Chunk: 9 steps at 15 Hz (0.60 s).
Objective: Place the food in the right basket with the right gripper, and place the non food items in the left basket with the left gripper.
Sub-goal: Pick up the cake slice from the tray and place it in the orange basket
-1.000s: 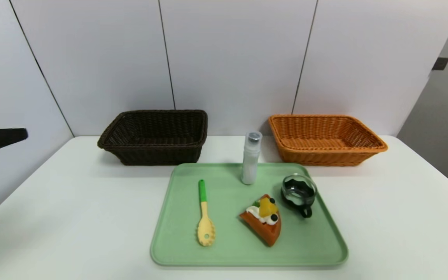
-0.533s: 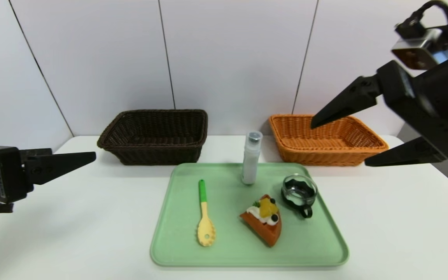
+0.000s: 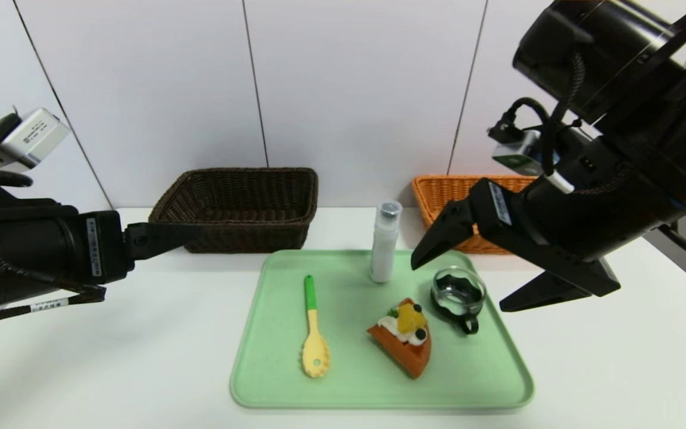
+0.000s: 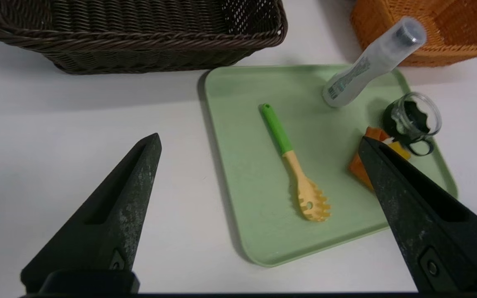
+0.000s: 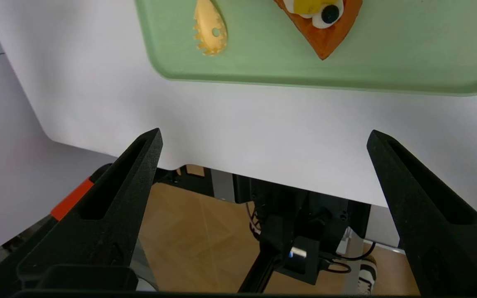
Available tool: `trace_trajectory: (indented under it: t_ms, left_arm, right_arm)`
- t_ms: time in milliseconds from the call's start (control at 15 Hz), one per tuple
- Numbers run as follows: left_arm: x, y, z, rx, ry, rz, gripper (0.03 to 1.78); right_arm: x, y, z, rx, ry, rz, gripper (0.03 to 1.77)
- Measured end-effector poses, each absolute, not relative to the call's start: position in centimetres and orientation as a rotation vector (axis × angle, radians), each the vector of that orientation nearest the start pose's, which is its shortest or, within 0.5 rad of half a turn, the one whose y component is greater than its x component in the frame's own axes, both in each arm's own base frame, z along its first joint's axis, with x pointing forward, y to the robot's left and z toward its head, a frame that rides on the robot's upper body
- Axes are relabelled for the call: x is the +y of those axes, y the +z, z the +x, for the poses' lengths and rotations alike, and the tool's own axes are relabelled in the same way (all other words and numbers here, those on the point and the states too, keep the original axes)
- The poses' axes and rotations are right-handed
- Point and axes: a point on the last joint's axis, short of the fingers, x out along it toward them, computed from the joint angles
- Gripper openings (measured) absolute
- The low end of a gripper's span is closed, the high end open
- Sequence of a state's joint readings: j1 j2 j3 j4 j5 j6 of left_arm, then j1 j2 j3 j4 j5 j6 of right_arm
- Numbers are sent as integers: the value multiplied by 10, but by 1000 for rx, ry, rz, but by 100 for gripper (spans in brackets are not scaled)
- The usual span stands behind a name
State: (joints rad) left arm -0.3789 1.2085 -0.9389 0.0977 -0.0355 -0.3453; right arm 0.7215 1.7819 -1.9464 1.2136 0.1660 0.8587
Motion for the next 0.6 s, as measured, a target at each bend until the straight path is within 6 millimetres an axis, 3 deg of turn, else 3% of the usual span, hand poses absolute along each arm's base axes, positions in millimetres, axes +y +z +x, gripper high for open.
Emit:
trace_trajectory:
  t_ms: [267,600]
  left_arm:
    - [-85,275,178,491,-371,-334,169]
    - [-89,262,171,648,-380,-164,169]
  right_arm:
    - [204,283,216,1341,203,375,171]
    - [221,252,231,1373,69,264,171]
